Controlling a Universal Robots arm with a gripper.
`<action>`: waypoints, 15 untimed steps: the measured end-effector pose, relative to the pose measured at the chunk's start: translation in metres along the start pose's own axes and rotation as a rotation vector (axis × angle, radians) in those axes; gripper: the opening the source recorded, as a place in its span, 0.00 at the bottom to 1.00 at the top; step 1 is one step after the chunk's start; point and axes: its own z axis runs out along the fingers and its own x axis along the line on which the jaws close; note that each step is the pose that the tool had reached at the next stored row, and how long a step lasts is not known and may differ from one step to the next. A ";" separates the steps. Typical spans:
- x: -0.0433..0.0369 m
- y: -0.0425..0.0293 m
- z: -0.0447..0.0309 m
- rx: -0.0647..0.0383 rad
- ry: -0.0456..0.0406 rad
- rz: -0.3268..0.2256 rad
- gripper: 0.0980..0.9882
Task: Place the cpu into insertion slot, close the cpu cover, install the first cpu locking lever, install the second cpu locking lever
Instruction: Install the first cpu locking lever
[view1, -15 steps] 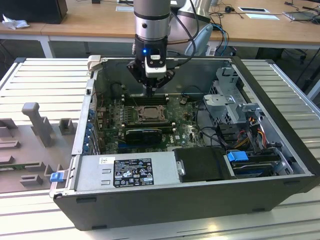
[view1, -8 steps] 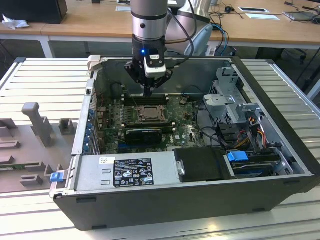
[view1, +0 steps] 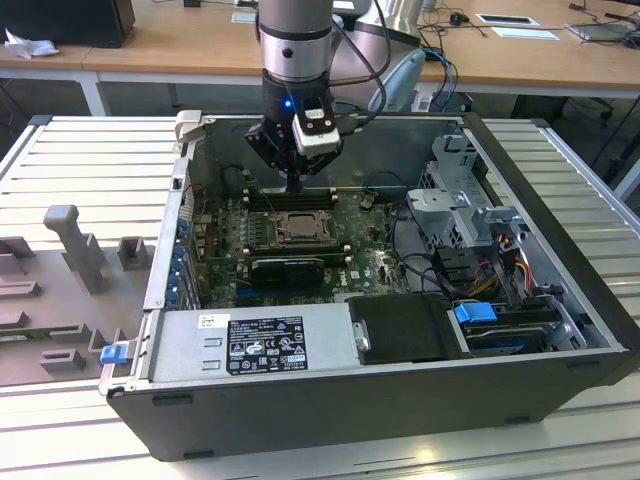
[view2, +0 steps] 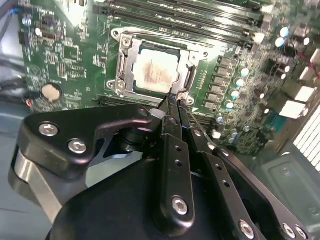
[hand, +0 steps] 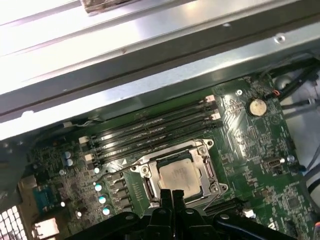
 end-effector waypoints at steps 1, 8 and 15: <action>0.0000 0.0000 0.0001 0.000 0.0004 -0.021 0.06; 0.0000 0.0000 0.0002 -0.004 0.0048 -0.224 0.06; 0.0159 -0.0046 -0.0001 -0.007 0.0073 -0.347 0.00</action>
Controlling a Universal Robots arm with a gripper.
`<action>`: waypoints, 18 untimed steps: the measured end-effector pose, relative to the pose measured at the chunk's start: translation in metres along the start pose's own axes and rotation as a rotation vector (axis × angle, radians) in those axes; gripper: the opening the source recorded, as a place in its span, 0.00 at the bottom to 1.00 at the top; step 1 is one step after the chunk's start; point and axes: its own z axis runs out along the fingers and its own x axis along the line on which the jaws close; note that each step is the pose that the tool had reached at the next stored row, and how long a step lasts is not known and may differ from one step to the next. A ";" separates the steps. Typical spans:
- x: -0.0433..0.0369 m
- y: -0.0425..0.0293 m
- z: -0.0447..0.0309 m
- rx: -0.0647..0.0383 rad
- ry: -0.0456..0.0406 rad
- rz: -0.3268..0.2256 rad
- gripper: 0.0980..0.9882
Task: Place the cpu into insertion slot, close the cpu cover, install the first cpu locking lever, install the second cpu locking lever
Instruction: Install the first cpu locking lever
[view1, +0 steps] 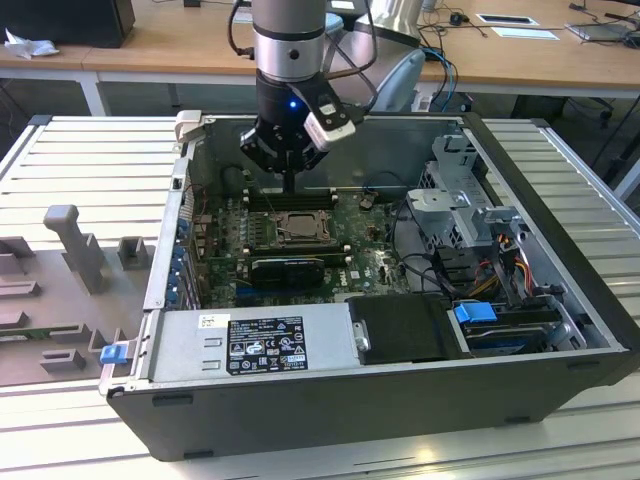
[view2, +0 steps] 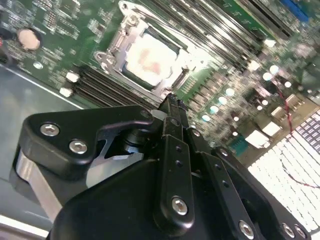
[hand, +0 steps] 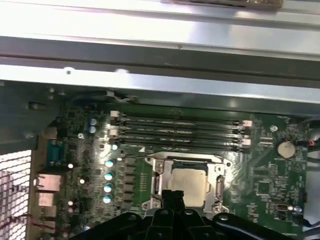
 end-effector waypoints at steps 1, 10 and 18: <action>0.0038 0.0002 0.0000 0.000 -0.0001 0.000 0.00; 0.0416 0.0041 0.0091 -0.005 -0.0003 0.000 0.00; 0.0450 0.0211 0.0147 -0.008 -0.0005 0.000 0.00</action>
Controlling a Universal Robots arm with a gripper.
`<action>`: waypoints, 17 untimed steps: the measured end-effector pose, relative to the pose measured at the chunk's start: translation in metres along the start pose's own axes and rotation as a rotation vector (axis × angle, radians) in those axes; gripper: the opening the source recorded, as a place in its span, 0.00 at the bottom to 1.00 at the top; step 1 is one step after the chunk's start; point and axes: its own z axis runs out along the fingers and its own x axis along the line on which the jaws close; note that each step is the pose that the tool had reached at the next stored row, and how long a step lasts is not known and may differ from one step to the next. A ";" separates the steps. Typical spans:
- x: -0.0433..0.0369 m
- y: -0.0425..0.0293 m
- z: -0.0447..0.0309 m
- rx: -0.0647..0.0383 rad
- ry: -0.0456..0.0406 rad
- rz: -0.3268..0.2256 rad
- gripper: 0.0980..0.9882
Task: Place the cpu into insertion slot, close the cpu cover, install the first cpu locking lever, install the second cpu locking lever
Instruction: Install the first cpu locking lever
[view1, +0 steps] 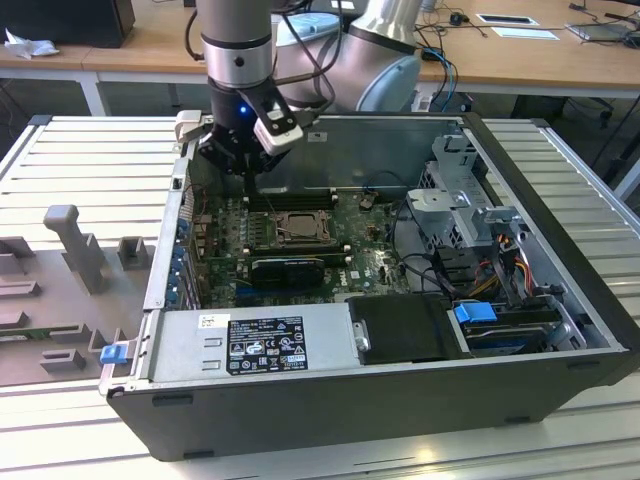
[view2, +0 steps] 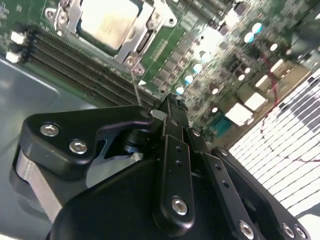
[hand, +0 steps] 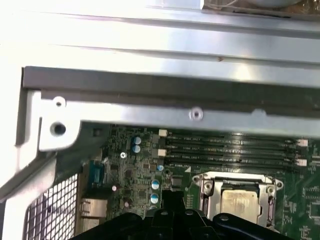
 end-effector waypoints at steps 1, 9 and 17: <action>-0.0002 0.0023 0.0002 0.000 0.0000 0.000 0.00; -0.0103 0.0035 0.0006 0.000 0.0000 0.000 0.00; -0.0173 0.0031 0.0009 0.000 -0.0001 0.000 0.00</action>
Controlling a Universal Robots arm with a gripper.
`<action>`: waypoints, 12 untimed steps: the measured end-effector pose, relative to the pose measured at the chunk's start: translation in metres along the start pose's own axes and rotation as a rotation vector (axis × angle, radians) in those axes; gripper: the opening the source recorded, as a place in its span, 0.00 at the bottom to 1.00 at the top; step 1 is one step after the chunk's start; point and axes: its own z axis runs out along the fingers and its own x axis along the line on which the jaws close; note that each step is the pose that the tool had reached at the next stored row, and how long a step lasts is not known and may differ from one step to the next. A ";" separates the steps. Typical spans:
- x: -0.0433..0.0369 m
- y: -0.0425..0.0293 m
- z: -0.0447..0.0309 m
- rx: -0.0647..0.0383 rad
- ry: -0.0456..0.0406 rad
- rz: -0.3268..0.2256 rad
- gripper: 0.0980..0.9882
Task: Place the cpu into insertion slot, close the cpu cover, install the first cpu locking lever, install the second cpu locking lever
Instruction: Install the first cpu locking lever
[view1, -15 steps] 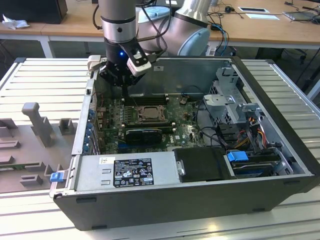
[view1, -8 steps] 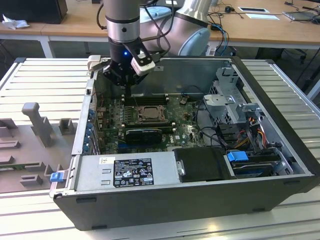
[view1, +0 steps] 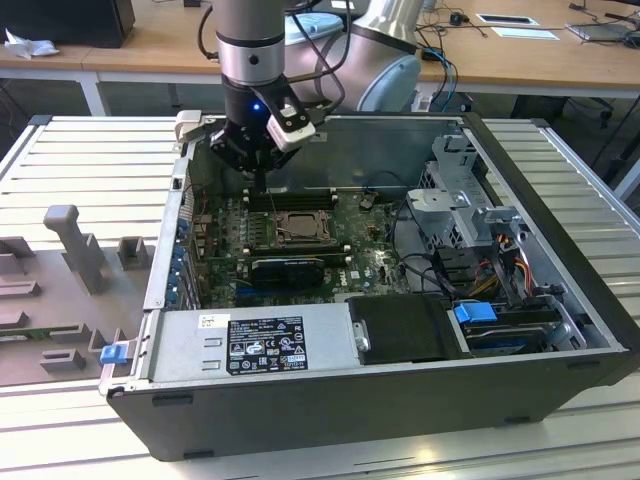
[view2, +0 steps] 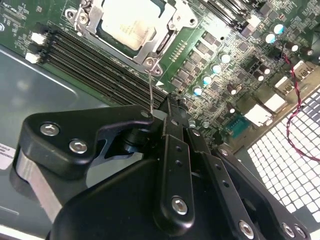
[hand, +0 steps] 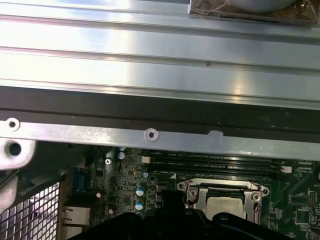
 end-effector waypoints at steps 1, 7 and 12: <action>-0.0009 -0.0001 0.0000 0.000 0.0000 0.000 0.00; -0.0058 -0.0004 0.0002 0.000 0.0000 0.000 0.00; -0.0123 -0.0008 0.0003 0.000 0.0000 0.000 0.00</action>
